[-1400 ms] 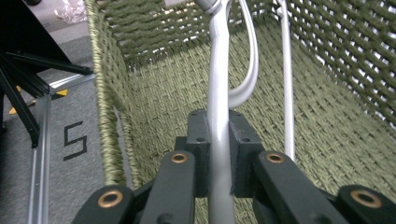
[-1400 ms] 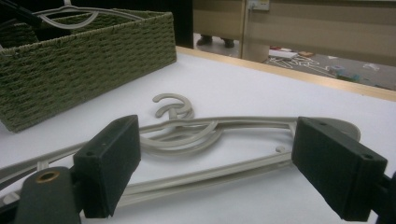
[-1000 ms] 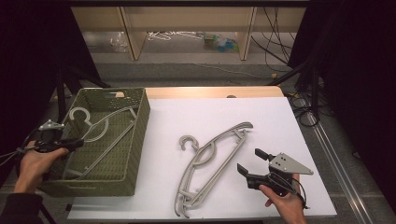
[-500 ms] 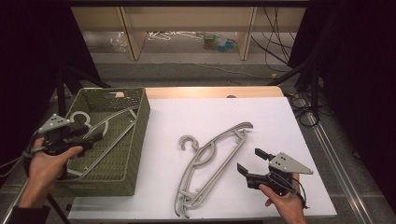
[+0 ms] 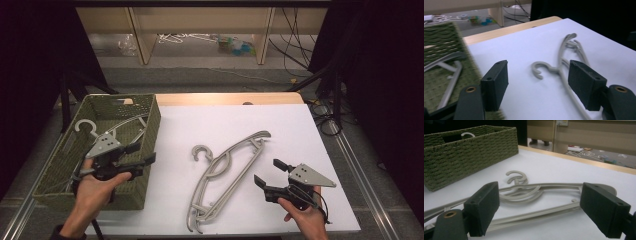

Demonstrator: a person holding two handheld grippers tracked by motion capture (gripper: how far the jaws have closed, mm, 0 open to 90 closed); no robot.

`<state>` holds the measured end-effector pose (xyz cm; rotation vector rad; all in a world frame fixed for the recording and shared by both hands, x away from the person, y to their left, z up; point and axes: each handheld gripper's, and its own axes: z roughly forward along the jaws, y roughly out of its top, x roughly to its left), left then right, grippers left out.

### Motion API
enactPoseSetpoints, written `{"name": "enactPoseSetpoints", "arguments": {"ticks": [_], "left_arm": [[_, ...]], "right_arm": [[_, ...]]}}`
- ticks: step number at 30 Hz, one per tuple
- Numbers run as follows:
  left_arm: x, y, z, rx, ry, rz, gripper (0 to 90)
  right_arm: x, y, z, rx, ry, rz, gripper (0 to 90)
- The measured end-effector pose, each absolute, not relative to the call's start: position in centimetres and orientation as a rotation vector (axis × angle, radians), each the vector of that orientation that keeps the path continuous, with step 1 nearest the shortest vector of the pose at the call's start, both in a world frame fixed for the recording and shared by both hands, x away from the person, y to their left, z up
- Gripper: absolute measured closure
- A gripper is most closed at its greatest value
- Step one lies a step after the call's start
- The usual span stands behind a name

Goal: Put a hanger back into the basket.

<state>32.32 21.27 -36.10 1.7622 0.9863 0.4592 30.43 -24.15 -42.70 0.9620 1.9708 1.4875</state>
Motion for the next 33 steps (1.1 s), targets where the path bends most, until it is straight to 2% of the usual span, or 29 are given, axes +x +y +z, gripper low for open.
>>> {"name": "enactPoseSetpoints", "arguments": {"ticks": [6, 20, 33], "left_arm": [[31.8, 19.0, -36.6, 1.73, 0.96, 0.387, 31.0], [31.0, 13.2, -39.8, 1.874, 0.862, 0.275, 26.6], [31.6, 11.9, -43.5, 1.928, 0.874, 0.213, 19.3]], "right_arm": [[30.5, -24.1, -42.8, 0.952, 1.968, 1.498, 17.0], [30.4, -24.2, -42.7, 0.953, 1.968, 1.501, 16.6], [30.4, -24.1, -42.7, 0.965, 1.979, 1.506, 16.6]]}}
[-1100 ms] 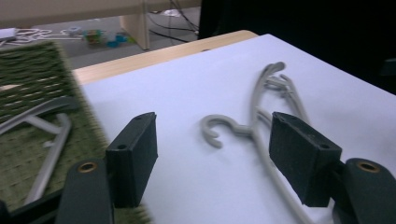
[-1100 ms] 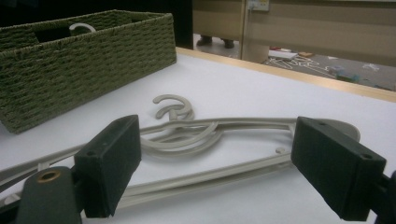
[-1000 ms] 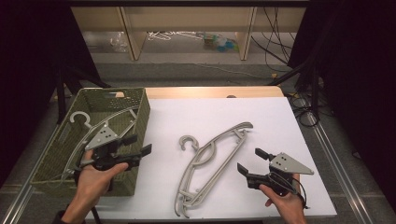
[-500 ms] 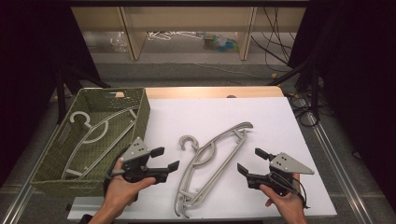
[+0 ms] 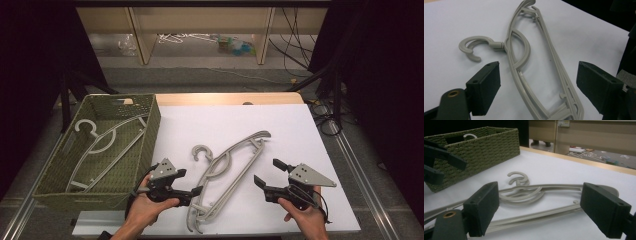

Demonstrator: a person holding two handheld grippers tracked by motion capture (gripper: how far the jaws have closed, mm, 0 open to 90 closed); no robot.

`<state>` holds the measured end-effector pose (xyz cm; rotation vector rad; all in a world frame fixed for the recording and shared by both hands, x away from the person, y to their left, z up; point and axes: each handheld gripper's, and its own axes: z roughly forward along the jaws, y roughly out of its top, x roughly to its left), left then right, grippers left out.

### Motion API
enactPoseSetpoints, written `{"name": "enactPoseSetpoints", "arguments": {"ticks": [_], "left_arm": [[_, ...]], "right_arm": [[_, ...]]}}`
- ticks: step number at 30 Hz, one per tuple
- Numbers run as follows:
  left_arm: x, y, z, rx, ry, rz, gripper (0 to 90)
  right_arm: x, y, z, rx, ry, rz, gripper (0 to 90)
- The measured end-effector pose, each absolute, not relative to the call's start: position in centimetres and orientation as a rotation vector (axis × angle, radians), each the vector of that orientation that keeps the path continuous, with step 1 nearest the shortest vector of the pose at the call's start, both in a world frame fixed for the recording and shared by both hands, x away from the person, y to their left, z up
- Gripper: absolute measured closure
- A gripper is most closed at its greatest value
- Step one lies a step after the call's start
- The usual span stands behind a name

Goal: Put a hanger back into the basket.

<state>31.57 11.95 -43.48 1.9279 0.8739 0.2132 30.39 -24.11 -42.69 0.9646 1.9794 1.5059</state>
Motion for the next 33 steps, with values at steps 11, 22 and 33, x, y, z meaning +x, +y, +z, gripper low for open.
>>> {"name": "enactPoseSetpoints", "arguments": {"ticks": [11, 22, 33], "left_arm": [[32.4, 10.9, -44.6, 1.984, 0.898, 0.182, 17.4], [35.0, 9.3, -45.6, 2.13, 0.917, 0.134, 21.5], [37.2, 8.9, -47.1, 2.21, 0.975, 0.075, 40.6]], "right_arm": [[30.4, -24.0, -42.8, 0.966, 1.993, 1.514, 16.6], [30.3, -23.8, -42.6, 0.966, 2.004, 1.5, 16.7], [30.3, -23.4, -42.6, 0.957, 2.014, 1.511, 16.7]]}}
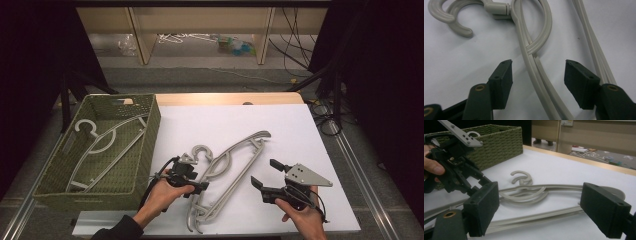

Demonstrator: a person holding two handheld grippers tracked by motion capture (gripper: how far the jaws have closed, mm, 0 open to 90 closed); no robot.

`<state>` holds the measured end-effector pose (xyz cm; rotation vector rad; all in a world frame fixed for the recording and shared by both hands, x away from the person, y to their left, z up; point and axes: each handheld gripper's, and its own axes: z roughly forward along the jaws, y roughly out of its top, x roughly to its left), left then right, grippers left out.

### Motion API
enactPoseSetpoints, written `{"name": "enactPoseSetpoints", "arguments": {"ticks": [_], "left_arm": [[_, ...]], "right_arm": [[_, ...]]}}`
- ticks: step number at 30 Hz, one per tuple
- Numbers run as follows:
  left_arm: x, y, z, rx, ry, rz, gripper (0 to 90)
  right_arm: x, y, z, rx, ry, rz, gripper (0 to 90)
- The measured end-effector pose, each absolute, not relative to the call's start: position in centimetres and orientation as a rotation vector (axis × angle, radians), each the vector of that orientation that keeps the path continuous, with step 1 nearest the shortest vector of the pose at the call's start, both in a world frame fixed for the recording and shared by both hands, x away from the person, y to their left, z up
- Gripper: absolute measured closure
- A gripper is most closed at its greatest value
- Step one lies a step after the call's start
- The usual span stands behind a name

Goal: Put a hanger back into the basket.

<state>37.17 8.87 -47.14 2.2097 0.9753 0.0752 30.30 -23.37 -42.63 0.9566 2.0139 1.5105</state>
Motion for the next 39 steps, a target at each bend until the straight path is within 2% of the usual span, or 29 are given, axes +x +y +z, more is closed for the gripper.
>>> {"name": "enactPoseSetpoints", "arguments": {"ticks": [7, 8, 11, 12, 13, 14, 16, 21, 22, 33, 39], "left_arm": [[38.1, 8.6, -47.5, 2.218, 0.988, -0.007, 46.7], [38.0, 8.2, -47.7, 2.159, 1.032, -0.012, 47.4], [38.1, 8.1, -47.9, 2.186, 1.023, -0.033, 50.2], [38.4, 8.3, -47.8, 2.248, 0.976, -0.03, 51.5], [38.2, 7.9, -48.0, 2.194, 1.02, -0.027, 52.4], [38.5, 8.3, -47.9, 2.249, 0.985, -0.03, 53.7], [38.4, 7.9, -48.2, 2.148, 1.064, -0.057, 57.8], [38.9, 8.6, -48.3, 2.175, 1.04, -0.052, 69.5], [38.8, 8.5, -48.4, 2.139, 1.065, -0.06, 72.2], [38.7, 9.3, -47.5, 1.996, 1.104, -0.065, 78.3], [38.6, 9.5, -47.2, 1.98, 1.102, -0.05, 80.5]], "right_arm": [[30.3, -23.3, -42.6, 0.945, 2.02, 1.496, 16.8], [30.3, -23.3, -42.6, 0.944, 2.019, 1.496, 16.8], [30.3, -23.3, -42.6, 0.948, 2.029, 1.494, 16.9], [30.3, -23.3, -42.6, 0.954, 2.029, 1.493, 16.9], [30.4, -23.1, -42.7, 0.951, 2.011, 1.522, 17.0], [30.3, -23.3, -42.6, 0.948, 2.022, 1.492, 17.0], [30.3, -23.2, -42.6, 0.942, 2.032, 1.491, 17.0], [30.4, -23.2, -42.6, 0.943, 2.03, 1.49, 17.1], [30.4, -23.2, -42.6, 0.942, 2.033, 1.493, 17.1], [30.4, -23.2, -42.6, 0.948, 2.02, 1.502, 17.2], [30.4, -23.3, -42.5, 0.944, 2.024, 1.502, 17.2]]}}
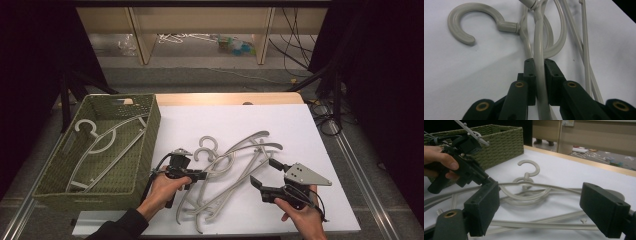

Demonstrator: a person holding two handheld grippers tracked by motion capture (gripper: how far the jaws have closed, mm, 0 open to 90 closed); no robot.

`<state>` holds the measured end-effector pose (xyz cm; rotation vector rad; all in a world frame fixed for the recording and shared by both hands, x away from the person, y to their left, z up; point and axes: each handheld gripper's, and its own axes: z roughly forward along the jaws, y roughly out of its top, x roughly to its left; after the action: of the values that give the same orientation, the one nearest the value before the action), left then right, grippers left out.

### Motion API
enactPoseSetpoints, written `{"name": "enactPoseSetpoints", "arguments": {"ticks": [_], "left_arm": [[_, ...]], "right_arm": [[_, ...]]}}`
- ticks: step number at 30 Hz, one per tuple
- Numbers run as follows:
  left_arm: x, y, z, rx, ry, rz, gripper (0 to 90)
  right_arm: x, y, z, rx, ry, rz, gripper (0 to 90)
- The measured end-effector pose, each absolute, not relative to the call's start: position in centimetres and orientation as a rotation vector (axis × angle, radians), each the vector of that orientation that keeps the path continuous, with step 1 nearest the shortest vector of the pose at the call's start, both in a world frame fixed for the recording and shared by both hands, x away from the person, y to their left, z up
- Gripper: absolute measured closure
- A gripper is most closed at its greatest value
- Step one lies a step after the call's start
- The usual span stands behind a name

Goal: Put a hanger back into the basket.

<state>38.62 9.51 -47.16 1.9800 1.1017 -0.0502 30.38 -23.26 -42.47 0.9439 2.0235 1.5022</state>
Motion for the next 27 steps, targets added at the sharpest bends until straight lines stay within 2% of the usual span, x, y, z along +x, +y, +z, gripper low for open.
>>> {"name": "enactPoseSetpoints", "arguments": {"ticks": [15, 27], "left_arm": [[38.2, 10.5, -44.9, 1.955, 1.054, 0.066, 81.0], [38.0, 11.6, -42.1, 1.866, 1.039, 0.136, 80.9]], "right_arm": [[30.5, -23.3, -42.5, 0.944, 2.011, 1.507, 17.5], [30.7, -23.3, -42.7, 0.951, 2.025, 1.521, 17.5]]}}
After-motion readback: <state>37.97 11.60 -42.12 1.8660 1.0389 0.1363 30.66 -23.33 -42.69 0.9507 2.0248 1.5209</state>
